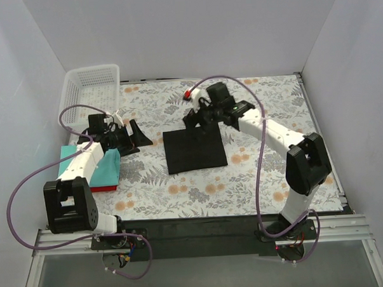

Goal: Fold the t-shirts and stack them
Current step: Neatly place the folded tshirt to the corner

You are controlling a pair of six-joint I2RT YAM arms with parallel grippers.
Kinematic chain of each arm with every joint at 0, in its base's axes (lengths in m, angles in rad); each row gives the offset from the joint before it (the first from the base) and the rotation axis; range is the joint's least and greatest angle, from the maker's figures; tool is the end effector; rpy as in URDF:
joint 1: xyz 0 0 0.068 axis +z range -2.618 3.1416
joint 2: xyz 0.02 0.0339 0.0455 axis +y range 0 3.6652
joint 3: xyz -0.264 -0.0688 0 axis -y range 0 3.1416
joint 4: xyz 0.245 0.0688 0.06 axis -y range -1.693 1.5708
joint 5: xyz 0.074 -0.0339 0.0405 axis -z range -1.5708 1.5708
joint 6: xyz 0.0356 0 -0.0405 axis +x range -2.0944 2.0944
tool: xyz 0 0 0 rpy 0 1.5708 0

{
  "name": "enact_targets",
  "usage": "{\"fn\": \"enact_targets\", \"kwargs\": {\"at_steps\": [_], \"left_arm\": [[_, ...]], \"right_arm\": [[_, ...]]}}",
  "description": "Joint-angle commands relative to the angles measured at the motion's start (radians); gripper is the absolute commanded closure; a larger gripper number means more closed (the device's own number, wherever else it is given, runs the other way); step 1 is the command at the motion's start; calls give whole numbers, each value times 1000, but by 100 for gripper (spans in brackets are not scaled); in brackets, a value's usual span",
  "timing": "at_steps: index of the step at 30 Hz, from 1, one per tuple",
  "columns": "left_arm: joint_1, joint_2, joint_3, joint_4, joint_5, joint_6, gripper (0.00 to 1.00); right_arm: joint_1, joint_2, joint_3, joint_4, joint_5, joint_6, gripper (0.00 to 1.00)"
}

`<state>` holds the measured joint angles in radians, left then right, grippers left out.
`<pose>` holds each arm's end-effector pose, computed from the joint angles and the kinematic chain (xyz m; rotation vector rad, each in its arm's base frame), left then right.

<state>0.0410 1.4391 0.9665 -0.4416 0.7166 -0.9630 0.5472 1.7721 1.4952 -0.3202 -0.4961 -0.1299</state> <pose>0.2931 -0.0114 0.2372 -0.9553 2.4260 -1.2593 0.3430 0.2288 0.3037 -0.9945 1.9490 0.7751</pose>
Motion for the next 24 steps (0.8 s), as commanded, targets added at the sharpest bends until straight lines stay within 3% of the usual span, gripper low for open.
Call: {"fn": "enact_targets", "kwargs": {"at_steps": [1,6,10,18,24], "left_arm": [[19,-88,-57,-78,-86,6,15],[22,-26,-60,-79,-135,-23,15],[22,46,-40,-80,-160,-42,15],[33,104,-48,-52,-112,-69,18],[34,80,-86,-26,-117,-80,18]], "right_arm": [[167,-31,-64,-102,255,-204,2],[348,4,-69,-118,404,-280,2],[459,65,-38,-111,481,-298,9],[534,194,25,-108,492,-274,34],[545,251,68,-108,488,-272,40]]}}
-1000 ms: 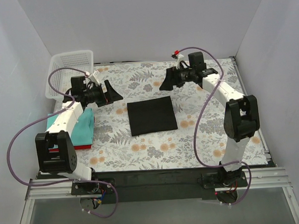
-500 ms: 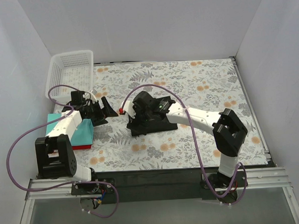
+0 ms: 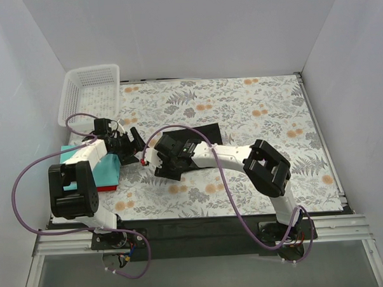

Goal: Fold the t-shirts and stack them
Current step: Neatly place the folded tshirt to the corner

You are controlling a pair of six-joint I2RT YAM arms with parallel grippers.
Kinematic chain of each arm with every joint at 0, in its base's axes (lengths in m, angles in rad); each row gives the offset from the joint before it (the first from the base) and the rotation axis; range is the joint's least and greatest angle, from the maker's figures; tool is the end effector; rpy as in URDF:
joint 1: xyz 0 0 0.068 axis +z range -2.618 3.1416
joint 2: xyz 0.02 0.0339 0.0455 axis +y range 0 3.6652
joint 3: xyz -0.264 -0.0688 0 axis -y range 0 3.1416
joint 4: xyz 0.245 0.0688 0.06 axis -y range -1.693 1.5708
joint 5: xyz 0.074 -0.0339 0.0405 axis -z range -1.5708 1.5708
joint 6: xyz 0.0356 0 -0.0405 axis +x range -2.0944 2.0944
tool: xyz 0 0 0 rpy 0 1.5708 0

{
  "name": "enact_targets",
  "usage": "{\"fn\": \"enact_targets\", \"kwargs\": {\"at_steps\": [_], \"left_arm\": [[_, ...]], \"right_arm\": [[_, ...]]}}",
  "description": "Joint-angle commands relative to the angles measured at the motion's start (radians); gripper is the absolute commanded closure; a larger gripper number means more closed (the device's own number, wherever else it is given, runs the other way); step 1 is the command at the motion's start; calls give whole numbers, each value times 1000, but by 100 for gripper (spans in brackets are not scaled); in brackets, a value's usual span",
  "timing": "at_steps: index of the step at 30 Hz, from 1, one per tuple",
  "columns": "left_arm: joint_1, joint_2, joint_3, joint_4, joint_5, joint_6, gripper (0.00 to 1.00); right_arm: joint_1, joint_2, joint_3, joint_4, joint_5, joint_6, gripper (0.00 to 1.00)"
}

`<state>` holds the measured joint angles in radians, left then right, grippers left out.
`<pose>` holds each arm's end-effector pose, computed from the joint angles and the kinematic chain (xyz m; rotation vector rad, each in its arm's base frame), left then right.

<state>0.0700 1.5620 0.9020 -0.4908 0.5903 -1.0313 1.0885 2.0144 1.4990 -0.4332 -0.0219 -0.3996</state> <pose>0.2909 0.0005 0.1801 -1.3375 2.5323 -1.0521 0.2034 0.3901 0.1943 -1.7313 1.8675 0.3027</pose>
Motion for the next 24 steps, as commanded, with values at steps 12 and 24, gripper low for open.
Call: {"fn": "enact_targets", "kwargs": {"at_steps": [12,24], "left_arm": [[8,-71,-54,49,9,-49,19],[8,-51,-118,122,175,-105,20]], "right_arm": [[4,101,69,60,-4,-21,54],[-2,69,46,85,17,-39,99]]}}
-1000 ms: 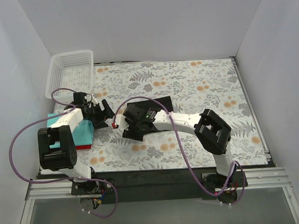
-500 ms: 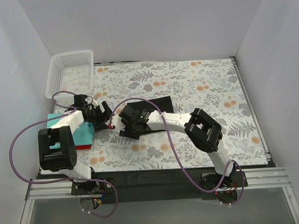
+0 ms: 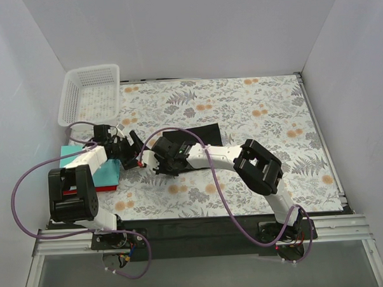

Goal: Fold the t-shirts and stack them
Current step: Neatly place the folded tshirt to the corner

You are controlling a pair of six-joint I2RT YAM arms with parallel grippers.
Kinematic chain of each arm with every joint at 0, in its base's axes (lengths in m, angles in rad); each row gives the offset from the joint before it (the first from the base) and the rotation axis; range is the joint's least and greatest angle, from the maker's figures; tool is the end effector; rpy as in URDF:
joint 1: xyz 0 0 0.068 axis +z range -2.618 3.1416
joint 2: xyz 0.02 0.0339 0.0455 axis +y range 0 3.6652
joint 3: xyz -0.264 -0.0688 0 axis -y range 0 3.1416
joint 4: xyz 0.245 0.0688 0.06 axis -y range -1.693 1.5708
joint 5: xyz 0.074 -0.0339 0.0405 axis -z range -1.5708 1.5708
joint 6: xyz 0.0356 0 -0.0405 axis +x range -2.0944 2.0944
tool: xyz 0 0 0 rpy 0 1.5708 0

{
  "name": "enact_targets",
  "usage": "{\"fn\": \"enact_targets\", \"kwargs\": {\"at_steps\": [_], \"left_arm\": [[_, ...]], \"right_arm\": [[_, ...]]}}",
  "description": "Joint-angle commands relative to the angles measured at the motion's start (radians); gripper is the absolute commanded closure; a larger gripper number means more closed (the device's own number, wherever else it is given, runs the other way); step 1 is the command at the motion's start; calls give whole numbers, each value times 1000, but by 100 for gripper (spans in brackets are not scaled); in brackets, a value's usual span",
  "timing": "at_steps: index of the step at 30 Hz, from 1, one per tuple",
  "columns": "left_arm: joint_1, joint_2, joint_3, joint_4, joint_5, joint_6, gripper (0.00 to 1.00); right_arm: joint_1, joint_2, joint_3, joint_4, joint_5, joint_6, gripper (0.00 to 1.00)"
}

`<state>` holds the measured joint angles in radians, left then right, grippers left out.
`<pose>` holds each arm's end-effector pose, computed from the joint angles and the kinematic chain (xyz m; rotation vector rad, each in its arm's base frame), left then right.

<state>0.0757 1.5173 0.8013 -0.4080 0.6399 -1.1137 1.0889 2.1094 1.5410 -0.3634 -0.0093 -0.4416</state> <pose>0.2752 -0.0004 0.1691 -1.4205 2.4835 -1.1423 0.2127 0.4074 0.1708 -1.7517 1.8181 0.2768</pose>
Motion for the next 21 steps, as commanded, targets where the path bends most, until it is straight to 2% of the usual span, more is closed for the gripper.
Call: {"fn": "enact_targets", "kwargs": {"at_steps": [1,5,13,20,21], "left_arm": [[3,6,-33,82,159,-55,19],[3,14,-99,237,239,-172,14],[-11,81,-206,544,242,-388,14],[-59,185,-206,676,219,-503,13],[-62,198,-220,733,218,-520,13]], "right_arm": [[-10,-37,5,14,0,3,99],[-24,-101,-5,15,-50,6,99],[-26,-161,-30,15,-110,30,99],[-30,-195,-33,15,-139,29,99],[-29,-196,-36,14,-144,26,99]]}}
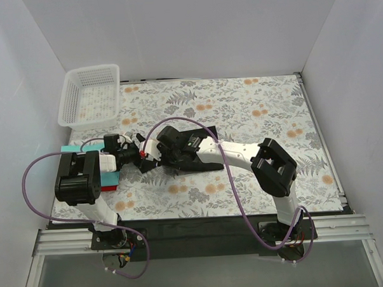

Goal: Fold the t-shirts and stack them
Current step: Neatly place the folded tshirt to the corner

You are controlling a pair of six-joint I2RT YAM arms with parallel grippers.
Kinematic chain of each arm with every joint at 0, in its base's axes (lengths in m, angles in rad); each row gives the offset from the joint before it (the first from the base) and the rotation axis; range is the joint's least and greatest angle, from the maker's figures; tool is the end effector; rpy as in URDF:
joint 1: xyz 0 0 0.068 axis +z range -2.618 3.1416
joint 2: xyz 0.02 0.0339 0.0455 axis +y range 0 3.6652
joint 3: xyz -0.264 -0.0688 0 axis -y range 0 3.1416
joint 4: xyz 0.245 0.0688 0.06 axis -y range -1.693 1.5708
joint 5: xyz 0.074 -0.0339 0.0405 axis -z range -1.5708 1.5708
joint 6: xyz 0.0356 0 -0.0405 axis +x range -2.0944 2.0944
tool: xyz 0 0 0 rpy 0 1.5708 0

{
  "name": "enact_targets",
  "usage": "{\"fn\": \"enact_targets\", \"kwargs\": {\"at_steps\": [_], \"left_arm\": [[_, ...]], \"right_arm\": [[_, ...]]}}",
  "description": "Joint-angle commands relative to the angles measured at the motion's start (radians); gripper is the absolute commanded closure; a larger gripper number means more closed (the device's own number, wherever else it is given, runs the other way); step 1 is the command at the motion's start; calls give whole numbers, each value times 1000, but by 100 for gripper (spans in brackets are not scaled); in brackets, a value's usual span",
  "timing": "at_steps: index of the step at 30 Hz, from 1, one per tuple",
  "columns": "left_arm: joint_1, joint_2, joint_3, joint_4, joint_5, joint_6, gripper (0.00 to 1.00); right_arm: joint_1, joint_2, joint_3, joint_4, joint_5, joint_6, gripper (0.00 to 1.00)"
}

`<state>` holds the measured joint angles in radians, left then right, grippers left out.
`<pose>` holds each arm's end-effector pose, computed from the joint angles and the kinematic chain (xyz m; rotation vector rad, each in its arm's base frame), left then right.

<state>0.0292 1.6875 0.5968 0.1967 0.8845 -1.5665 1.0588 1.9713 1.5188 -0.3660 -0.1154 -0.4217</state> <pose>0.2783 -0.0194 0.1108 1.5424 -2.1035 1.5053 0.2141 0.3893 0.2236 -1.6777 1.7544 0.4333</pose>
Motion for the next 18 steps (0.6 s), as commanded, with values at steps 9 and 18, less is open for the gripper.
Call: {"fn": "enact_targets", "kwargs": {"at_steps": [9,18], "left_arm": [[-106,129,9,126,-67,-132,14],[-156,141,106,-54,-107,-46,53]], "right_arm": [[0,-55,18,6,-62,23,99],[4,-54,55,7,-109,81,99]]}}
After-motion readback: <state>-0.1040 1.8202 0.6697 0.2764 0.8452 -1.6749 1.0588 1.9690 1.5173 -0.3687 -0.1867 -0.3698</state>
